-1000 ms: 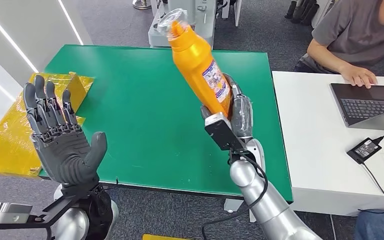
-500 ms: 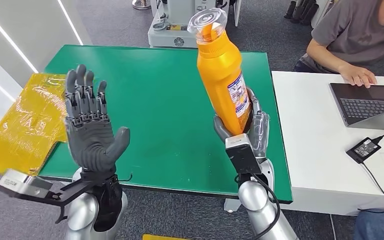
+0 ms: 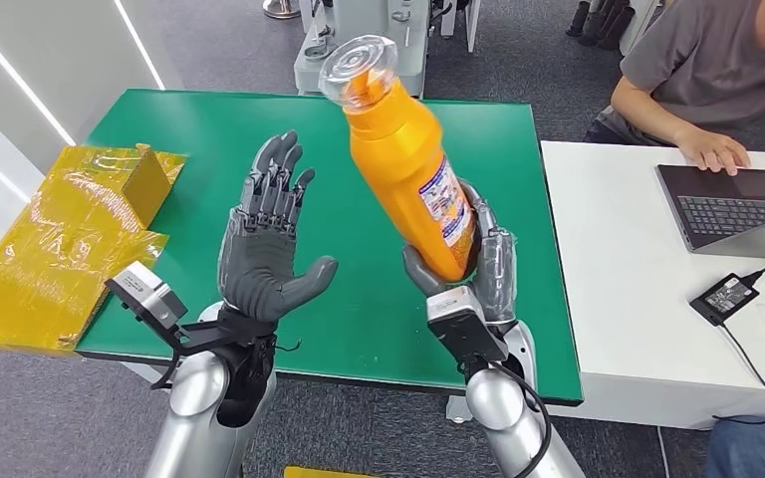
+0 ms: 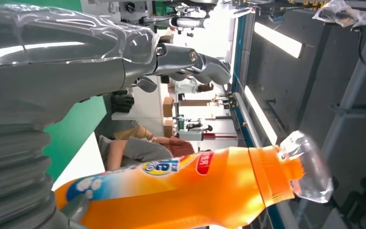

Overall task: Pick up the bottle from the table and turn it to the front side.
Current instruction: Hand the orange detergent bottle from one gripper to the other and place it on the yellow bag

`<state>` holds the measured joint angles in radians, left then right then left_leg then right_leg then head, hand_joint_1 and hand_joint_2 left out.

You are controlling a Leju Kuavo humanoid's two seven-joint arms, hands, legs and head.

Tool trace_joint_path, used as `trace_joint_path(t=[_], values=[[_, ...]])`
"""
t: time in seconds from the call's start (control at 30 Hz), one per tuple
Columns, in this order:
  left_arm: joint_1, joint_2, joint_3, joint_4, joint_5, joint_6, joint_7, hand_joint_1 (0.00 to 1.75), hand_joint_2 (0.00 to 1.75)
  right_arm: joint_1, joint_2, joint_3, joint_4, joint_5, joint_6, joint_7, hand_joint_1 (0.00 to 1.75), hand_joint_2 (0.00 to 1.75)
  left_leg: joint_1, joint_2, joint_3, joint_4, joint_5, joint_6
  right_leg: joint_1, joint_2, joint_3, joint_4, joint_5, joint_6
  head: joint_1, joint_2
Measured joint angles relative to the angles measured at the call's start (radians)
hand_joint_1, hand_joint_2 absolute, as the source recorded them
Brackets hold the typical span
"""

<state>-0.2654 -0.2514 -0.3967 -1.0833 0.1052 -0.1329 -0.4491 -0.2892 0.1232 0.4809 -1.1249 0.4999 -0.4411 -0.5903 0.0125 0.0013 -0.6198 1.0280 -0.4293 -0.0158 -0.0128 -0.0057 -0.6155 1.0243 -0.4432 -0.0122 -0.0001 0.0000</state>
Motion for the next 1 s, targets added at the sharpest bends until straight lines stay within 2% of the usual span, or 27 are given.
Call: trace_joint_path(t=[0.43,1.0], values=[[-0.005,-0.005,0.000,0.024,-0.007,0.017,0.000,0.00,1.75,-0.038,0.006,0.093,0.106,0.006,0.161,-0.019,1.75,1.75,0.000,0.000,0.000,0.000,0.000,0.000,0.000,0.000,0.000,0.000,0.000,0.000,0.000,0.000],[-0.004,-0.005,0.016,0.026,0.004,0.052,0.017,0.00,1.75,-0.108,0.018,0.159,0.228,0.019,0.244,-0.023,1.75,1.75,0.000,0.000,0.000,0.000,0.000,0.000,0.000,0.000,0.000,0.000,0.000,0.000,0.000,0.000]])
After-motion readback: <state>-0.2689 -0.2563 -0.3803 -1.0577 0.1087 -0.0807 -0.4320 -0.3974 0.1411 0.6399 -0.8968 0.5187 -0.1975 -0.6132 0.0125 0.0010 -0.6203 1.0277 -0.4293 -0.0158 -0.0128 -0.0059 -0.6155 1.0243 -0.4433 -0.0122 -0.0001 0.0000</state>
